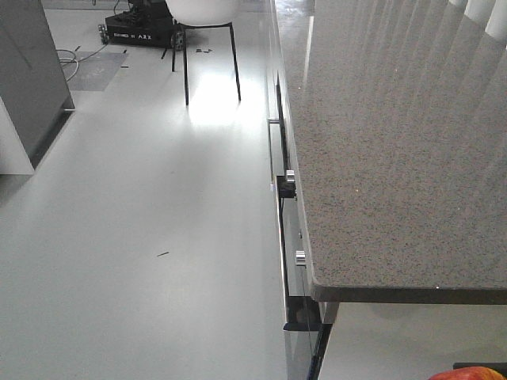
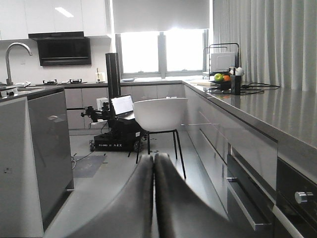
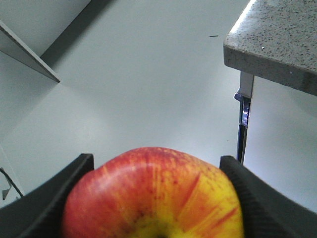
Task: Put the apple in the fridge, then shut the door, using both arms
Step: 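Lift the apple off the countertop with the right gripper, then drive the base away from the counter holding the apple in the right gripper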
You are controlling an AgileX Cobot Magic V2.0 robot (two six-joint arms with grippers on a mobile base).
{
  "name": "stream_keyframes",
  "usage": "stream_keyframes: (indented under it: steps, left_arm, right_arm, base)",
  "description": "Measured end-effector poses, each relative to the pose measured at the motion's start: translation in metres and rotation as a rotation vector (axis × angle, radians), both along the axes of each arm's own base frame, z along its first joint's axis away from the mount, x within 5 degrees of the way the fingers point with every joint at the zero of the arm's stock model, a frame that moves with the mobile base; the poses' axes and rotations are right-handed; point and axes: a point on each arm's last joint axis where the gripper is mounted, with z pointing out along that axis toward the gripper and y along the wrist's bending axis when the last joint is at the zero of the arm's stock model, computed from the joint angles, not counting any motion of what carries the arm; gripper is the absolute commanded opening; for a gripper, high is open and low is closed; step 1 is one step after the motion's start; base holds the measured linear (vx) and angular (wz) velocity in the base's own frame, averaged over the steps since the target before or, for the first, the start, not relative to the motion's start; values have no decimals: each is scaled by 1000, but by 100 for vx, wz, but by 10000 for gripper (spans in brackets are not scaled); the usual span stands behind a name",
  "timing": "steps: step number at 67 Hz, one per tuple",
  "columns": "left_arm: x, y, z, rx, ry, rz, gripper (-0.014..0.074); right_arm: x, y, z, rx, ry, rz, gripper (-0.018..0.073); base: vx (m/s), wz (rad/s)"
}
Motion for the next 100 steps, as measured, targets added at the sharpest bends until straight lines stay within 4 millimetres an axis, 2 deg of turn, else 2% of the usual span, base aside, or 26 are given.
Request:
stream_keyframes:
  steps: [52, 100]
  left_arm:
    - [0, 0, 0, 0, 0, 0, -6]
    - [0, 0, 0, 0, 0, 0, -6]
  right_arm:
    - [-1, 0, -1, -4, 10, 5, 393]
    - [-1, 0, -2, -9, 20, 8, 393]
  base:
    - [-1, 4]
    - [-4, 38]
